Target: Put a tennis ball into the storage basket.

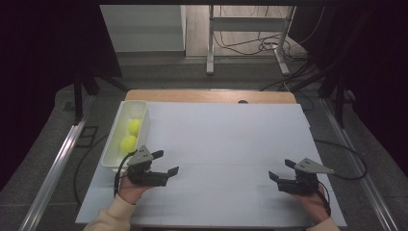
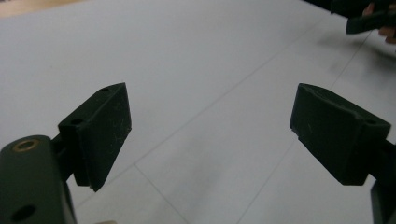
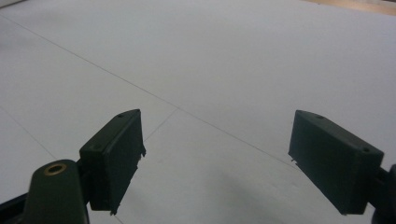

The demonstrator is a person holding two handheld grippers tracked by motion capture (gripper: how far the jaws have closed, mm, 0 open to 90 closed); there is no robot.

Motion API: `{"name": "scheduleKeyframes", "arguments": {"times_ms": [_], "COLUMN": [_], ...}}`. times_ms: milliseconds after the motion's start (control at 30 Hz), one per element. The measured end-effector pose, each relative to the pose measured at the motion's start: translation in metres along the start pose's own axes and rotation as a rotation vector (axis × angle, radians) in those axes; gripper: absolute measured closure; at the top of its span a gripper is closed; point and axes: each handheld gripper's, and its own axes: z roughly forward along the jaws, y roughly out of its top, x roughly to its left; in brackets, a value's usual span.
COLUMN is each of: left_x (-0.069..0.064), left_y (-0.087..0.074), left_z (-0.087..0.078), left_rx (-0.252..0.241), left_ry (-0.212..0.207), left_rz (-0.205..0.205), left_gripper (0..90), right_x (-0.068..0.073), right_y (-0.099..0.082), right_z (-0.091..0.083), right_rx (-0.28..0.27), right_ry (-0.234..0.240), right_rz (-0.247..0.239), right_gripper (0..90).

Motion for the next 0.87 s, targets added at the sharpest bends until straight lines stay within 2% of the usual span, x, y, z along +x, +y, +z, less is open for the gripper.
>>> {"name": "scheduleKeyframes", "arguments": {"times_ms": [400, 867], "left_x": [0.0040, 0.0029], "left_y": [-0.0100, -0.0112], "left_z": [-0.0029, 0.0023], "left_rx": [0.006, 0.029], "left_ry": [0.007, 0.015], "left_rz": [-0.012, -0.005], "left_gripper": [13.9, 13.9], "right_x": [0.0032, 0.0053], "right_y": [0.0000, 0.0000], "right_z": [0.0001, 0.0003], "right_rx": [0.007, 0.010], "right_ry": [0.025, 0.043], "right_rz": [-0.017, -0.028], "right_gripper": [18.1, 18.1]}}
